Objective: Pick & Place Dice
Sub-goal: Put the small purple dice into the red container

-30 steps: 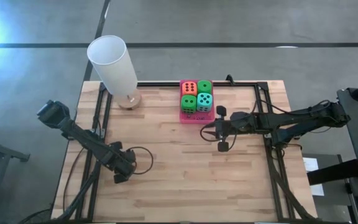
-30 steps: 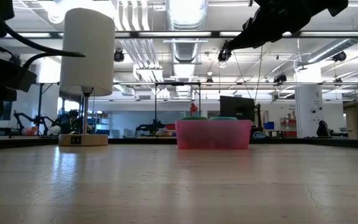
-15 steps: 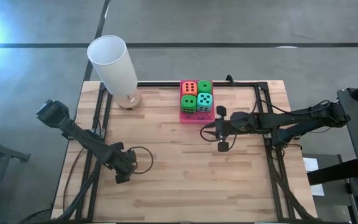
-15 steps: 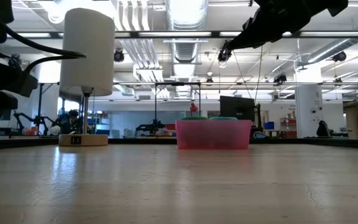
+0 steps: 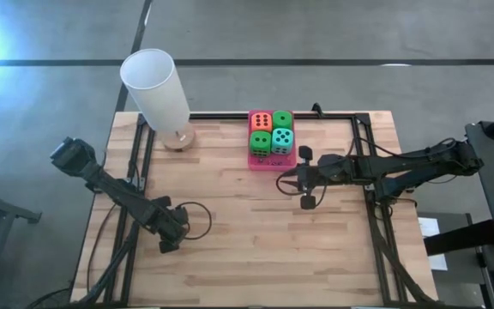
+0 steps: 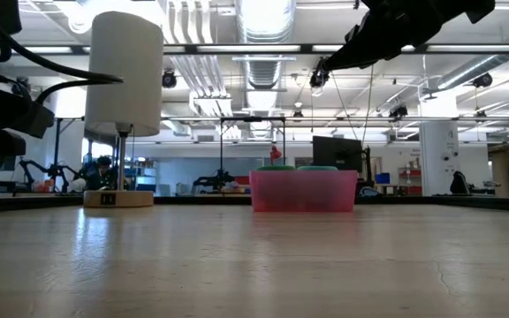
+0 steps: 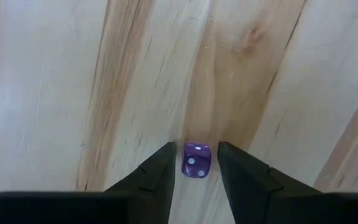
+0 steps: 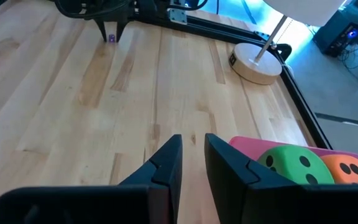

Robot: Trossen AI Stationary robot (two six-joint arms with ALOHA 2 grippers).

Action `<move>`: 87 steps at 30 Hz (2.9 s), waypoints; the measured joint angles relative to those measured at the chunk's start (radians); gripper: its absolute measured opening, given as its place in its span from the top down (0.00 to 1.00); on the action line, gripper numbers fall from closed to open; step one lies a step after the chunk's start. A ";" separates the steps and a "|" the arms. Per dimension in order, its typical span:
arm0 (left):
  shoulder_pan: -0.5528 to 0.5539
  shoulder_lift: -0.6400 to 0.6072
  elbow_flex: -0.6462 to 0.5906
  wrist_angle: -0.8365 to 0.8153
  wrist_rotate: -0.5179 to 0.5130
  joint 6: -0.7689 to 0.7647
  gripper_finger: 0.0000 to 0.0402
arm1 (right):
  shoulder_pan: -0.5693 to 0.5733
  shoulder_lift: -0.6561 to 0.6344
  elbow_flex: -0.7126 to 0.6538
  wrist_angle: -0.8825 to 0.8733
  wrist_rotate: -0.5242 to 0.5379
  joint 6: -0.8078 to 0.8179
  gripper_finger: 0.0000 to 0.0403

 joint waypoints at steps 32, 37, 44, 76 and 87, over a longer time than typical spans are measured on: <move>0.001 0.003 0.266 -0.003 -0.303 0.204 0.89 | 0.000 0.001 0.000 0.000 0.000 0.007 0.84; 0.028 0.002 0.362 0.036 -0.491 0.344 0.89 | 0.000 0.001 0.000 -0.001 0.000 0.007 0.84; 0.172 0.002 0.362 0.271 -0.624 0.526 0.89 | 0.000 0.001 0.000 0.000 0.000 0.007 0.84; 0.698 0.397 0.336 1.089 -0.402 0.788 0.89 | 0.000 0.000 0.000 -0.003 0.000 0.000 0.84; 0.775 0.466 0.426 1.080 -0.400 0.802 0.87 | 0.000 0.000 -0.001 -0.007 -0.001 0.006 0.84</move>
